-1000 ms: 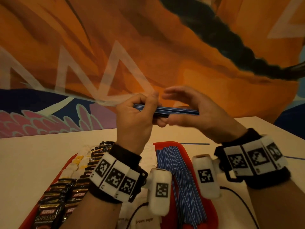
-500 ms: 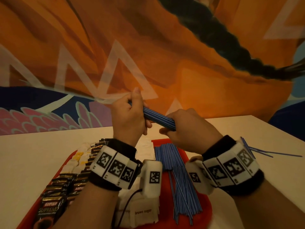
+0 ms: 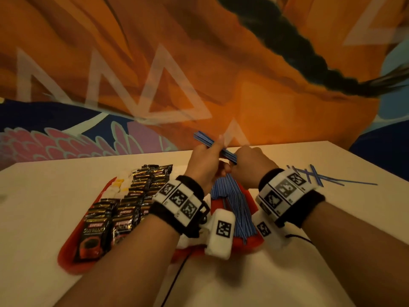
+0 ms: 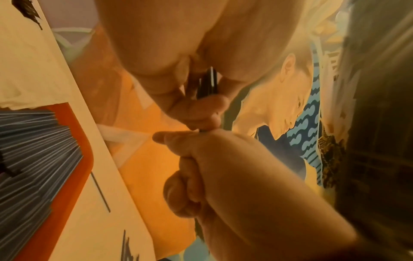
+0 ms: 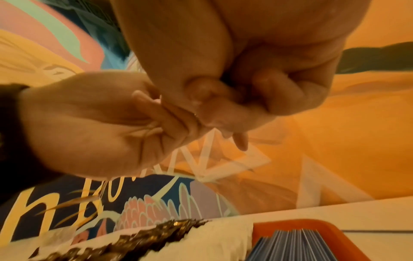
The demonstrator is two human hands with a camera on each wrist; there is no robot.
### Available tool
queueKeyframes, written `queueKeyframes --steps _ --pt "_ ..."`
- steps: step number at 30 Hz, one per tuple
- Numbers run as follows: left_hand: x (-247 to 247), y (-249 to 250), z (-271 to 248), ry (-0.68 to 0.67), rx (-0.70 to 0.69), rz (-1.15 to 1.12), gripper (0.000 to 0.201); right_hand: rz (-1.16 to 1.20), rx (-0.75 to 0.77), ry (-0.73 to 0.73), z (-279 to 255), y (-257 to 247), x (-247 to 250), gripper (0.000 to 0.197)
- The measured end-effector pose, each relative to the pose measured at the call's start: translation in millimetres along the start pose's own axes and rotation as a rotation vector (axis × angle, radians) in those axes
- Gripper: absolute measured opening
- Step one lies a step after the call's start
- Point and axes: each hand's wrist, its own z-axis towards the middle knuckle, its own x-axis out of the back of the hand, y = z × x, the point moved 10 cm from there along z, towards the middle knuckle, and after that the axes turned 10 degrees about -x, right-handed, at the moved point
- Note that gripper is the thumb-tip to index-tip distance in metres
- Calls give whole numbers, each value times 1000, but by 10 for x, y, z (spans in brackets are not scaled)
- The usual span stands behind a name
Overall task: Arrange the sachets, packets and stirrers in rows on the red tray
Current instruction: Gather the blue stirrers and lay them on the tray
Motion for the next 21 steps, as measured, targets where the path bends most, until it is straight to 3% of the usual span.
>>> queueKeyframes --steps 5,7,9,13,17,21 --pt "10 -115 -47 -47 90 221 22 -92 92 -199 -256 -37 -288 17" --pt "37 -186 -64 -71 151 322 25 -159 105 -396 -367 88 -414 43" --pt "99 -316 -76 -104 244 472 24 -219 113 -487 -439 221 -430 59" --pt "104 -618 -194 -254 439 792 18 -290 175 -341 -378 328 -345 43" --pt "-38 -753 -285 -420 436 984 22 -276 201 -344 -381 366 -480 35" --pt "35 -914 -318 -438 567 1053 11 -295 200 -337 -345 405 -581 37"
